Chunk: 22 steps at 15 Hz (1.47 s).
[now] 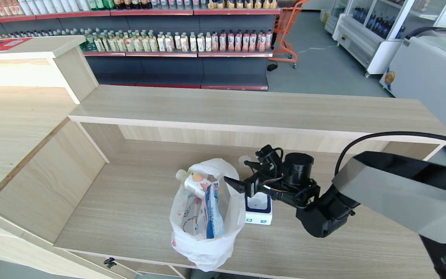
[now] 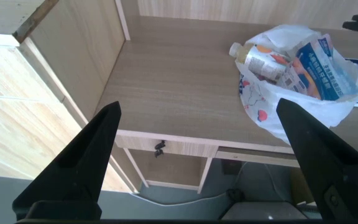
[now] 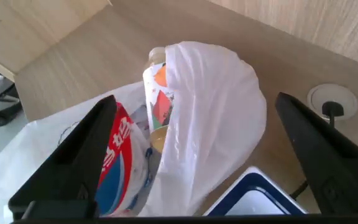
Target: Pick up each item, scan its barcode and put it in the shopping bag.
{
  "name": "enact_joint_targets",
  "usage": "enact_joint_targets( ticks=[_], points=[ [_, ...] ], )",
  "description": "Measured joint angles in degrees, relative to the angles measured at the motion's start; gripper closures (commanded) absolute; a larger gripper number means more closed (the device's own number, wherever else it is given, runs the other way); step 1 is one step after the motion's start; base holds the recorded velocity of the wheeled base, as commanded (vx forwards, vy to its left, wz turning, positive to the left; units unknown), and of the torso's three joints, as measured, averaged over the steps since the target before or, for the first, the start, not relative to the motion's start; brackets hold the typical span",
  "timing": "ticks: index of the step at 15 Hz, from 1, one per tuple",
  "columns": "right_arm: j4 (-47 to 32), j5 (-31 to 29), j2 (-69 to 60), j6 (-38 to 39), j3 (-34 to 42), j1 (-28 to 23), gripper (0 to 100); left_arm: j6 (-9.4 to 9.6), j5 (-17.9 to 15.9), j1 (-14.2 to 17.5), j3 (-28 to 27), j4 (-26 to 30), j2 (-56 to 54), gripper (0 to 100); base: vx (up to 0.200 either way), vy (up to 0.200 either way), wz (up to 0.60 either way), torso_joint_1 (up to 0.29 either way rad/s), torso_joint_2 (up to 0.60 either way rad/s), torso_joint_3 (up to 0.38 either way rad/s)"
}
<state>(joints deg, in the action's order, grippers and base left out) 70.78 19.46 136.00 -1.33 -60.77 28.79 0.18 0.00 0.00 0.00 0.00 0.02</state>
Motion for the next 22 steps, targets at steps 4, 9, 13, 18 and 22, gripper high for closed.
enact_joint_targets(
  ticks=[4, 9, 13, 18, 22],
  points=[
    [-5.80, 0.46, -20.63, 5.56, 16.07, -4.18, 0, 0.00, 0.00, 0.00, 0.00, 0.00, 0.00, 0, 0.000, 0.000, 0.00, 0.000, 0.00, 0.000],
    [-17.91, 1.26, -48.87, 6.79, 34.40, -11.85, 0, 0.00, 0.00, 0.00, 0.00, 0.00, 0.00, 0, 0.000, 0.000, 0.00, 0.000, 0.00, 0.000],
    [-36.55, -4.40, -75.94, 3.68, 46.39, -17.53, 0, -0.02, 0.00, 0.00, 0.00, 0.00, 0.00, 0, 0.000, 0.000, 0.00, 0.000, 0.00, 0.000],
    [-61.17, -8.92, -112.63, 1.15, 56.70, -24.31, 0, 0.00, 0.00, 0.00, 0.00, 0.00, 0.00, 0, 0.000, 0.000, 0.00, 0.000, 0.00, 0.000],
    [-69.66, -16.26, -130.96, -2.47, 60.15, -28.00, 0, 0.00, 0.00, 0.00, 0.00, 0.00, 0.00, 0, 0.000, 0.000, 0.00, 0.000, 0.00, 0.000]
  ],
)
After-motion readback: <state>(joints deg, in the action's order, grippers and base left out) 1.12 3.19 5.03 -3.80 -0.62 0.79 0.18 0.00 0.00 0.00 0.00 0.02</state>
